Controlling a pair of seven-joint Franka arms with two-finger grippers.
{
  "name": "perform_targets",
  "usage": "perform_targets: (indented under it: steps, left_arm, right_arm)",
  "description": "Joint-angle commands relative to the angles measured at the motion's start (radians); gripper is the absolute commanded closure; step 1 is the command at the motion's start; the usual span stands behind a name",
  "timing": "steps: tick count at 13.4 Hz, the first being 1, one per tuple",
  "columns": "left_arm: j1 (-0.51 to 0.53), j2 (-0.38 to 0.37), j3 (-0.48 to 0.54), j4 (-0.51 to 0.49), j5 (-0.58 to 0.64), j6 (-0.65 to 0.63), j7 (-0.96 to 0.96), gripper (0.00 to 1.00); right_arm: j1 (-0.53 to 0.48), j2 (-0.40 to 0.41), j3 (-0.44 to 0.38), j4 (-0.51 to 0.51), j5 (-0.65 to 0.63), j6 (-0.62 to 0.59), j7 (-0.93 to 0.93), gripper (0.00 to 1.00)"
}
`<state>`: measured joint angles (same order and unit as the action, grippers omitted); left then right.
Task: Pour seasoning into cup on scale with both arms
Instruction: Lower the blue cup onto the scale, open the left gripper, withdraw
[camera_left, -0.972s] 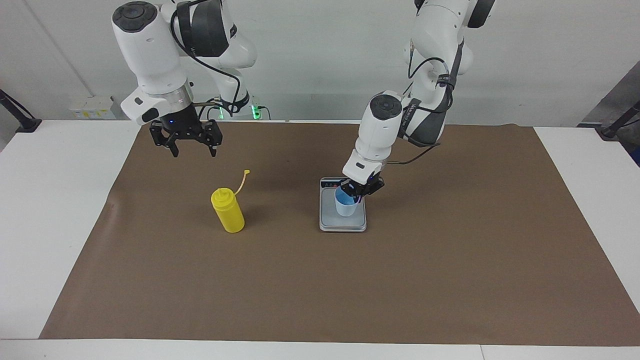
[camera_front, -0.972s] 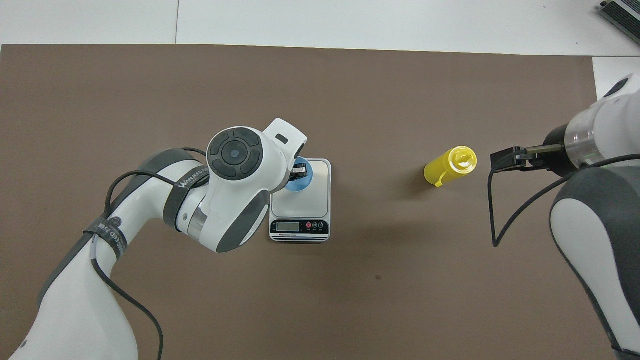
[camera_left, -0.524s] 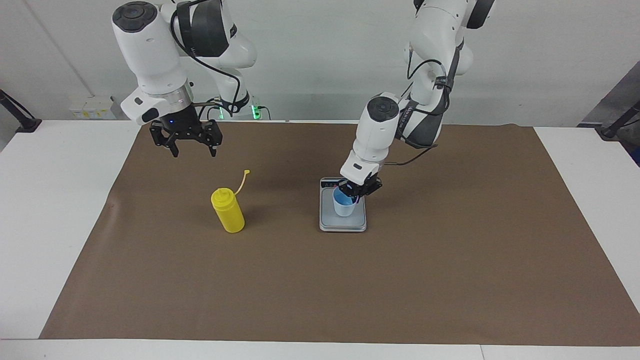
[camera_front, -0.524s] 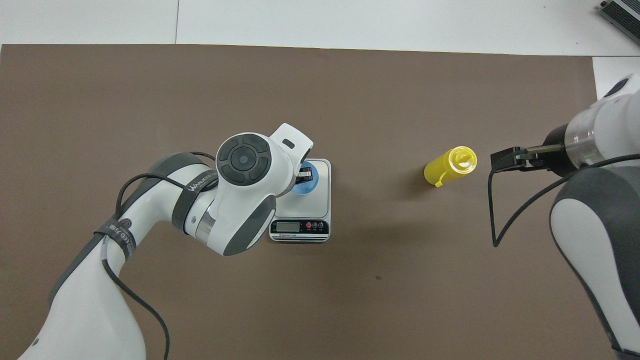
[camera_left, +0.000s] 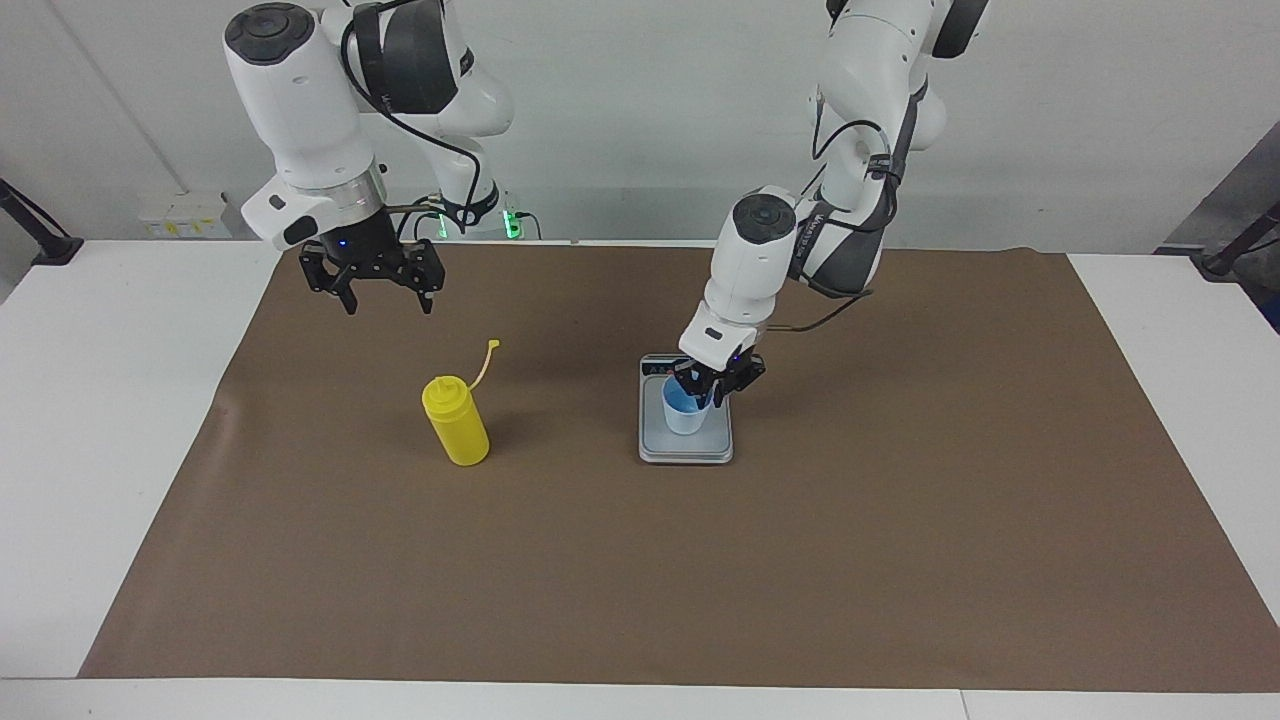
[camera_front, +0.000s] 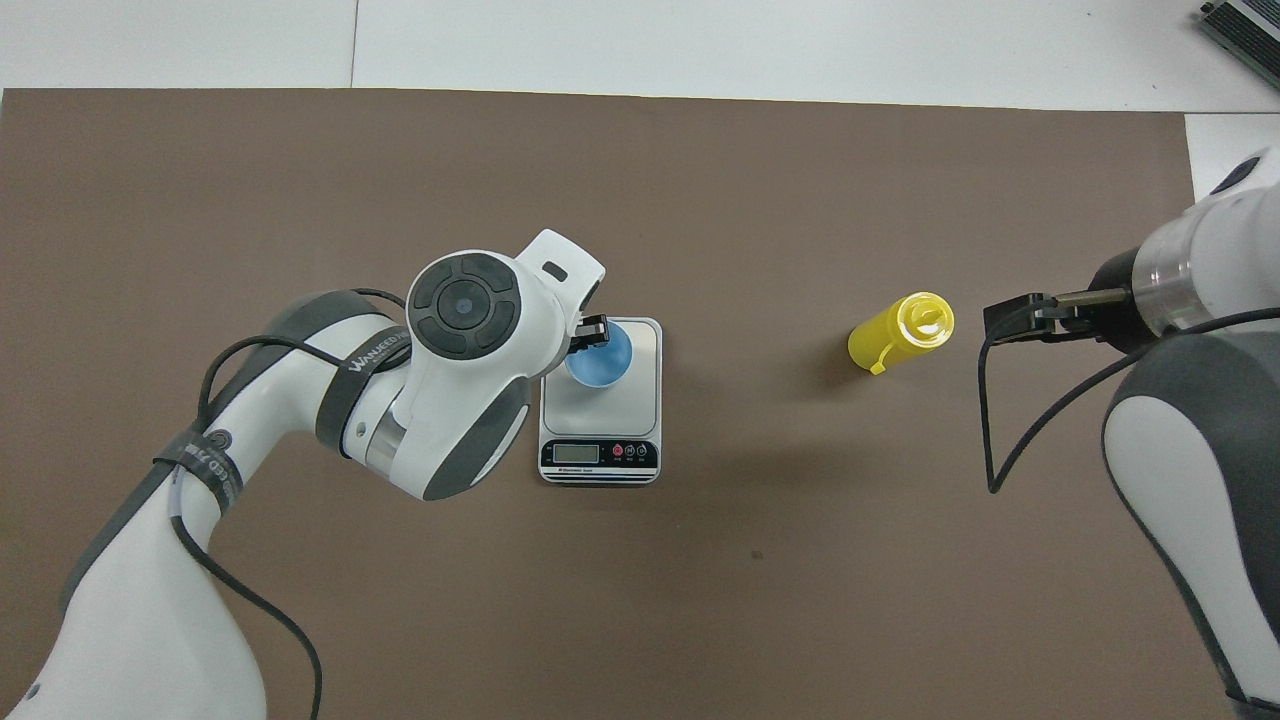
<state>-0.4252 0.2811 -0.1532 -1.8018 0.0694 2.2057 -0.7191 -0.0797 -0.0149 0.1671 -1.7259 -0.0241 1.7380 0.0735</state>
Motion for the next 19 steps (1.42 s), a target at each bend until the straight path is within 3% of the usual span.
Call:
perform_targets:
  steps: [1, 9, 13, 16, 19]
  left_arm:
    - [0.058, -0.081, 0.001, -0.001, 0.038, -0.082, 0.030, 0.00]
    - [0.261, -0.223, -0.002, 0.010, 0.023, -0.293, 0.482, 0.00]
    - [0.371, -0.286, 0.003, 0.013, -0.049, -0.354, 0.659, 0.00]
    - [0.413, -0.310, 0.011, 0.019, -0.068, -0.397, 0.716, 0.00]
    - [0.442, -0.310, 0.011, 0.108, -0.100, -0.516, 0.740, 0.00]
  right_arm:
    - [-0.009, -0.019, 0.005, -0.021, 0.016, 0.009, -0.023, 0.00]
    - [-0.040, -0.022, 0.003, -0.023, 0.016, 0.003, -0.020, 0.00]
    - [-0.075, -0.039, 0.002, -0.035, 0.016, -0.014, -0.018, 0.00]
    - [-0.075, -0.039, 0.002, -0.037, 0.016, -0.002, -0.024, 0.00]
    - [-0.065, -0.042, 0.003, -0.037, 0.016, -0.024, -0.027, 0.00]
